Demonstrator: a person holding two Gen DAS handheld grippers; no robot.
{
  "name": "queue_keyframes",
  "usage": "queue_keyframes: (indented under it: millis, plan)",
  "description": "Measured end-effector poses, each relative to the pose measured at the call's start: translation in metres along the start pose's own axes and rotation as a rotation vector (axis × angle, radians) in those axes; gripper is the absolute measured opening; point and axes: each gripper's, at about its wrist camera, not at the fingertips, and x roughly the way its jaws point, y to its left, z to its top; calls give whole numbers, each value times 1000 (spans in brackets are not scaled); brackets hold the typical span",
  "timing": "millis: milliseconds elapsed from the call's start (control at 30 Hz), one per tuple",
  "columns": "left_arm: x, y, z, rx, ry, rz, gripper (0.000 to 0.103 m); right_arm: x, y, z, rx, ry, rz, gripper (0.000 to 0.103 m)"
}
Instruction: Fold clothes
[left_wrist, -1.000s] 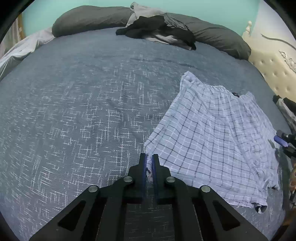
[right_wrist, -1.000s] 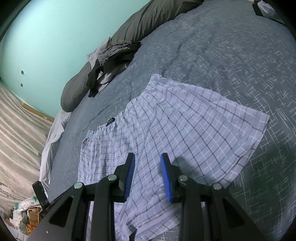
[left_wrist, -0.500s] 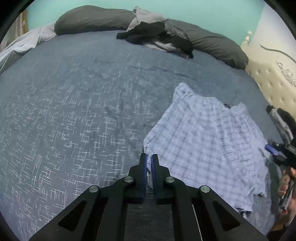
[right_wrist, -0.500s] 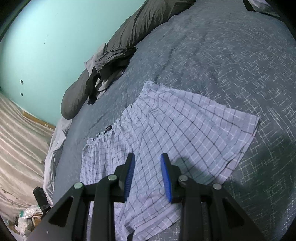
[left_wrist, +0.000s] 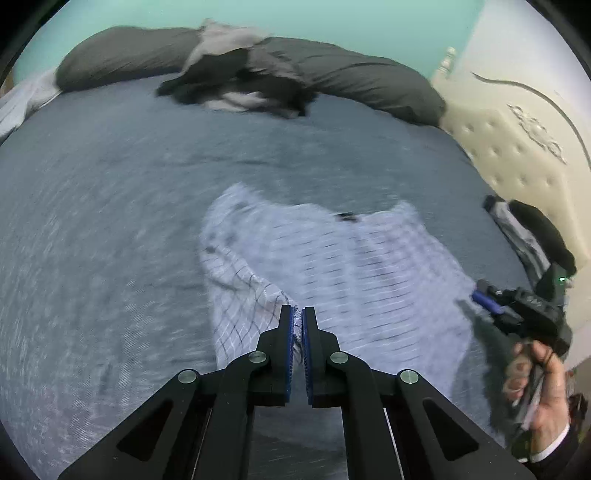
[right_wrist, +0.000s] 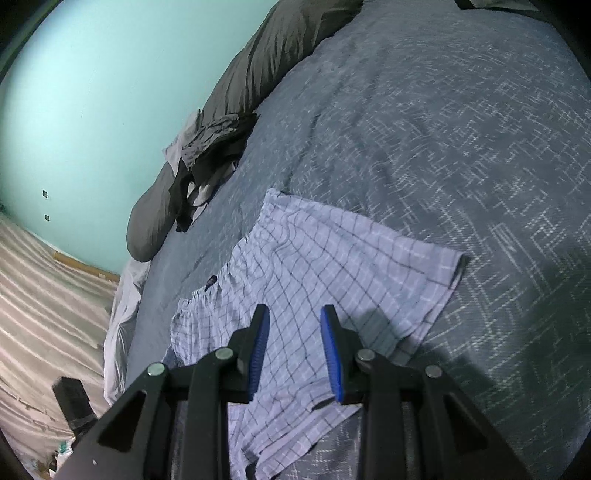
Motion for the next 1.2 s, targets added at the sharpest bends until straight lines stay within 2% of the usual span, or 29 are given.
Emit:
queue_keyframes:
  millis: [167, 400, 533, 667, 833, 933, 1033, 1133, 1200]
  plan:
    - [7, -65, 23, 73, 7, -58, 5, -9, -8, 4, 19, -7, 18, 28]
    - [37, -163, 36, 187, 60, -155, 5, -22, -26, 11, 69, -22, 40, 28]
    - [62, -196, 34, 196, 111, -200, 5, -28, -36, 14, 96, -27, 44, 28]
    - [92, -226, 25, 226, 155, -203, 5, -32, -42, 16, 113, -29, 53, 28]
    - [116, -230, 14, 230, 199, -163, 5, -31, -49, 15, 134, -18, 52, 28]
    - [111, -220, 15, 216, 192, -156, 6, -28, -48, 15, 131, 0, 55, 28]
    - [97, -209, 20, 210, 170, -156, 18, -26, -46, 14, 121, 8, 54, 28]
    - [86, -195, 26, 210, 155, -137, 36, -22, -43, 13, 117, 16, 64, 28]
    - [81, -185, 29, 203, 151, -130, 39, -18, -39, 12, 107, 26, 65, 29]
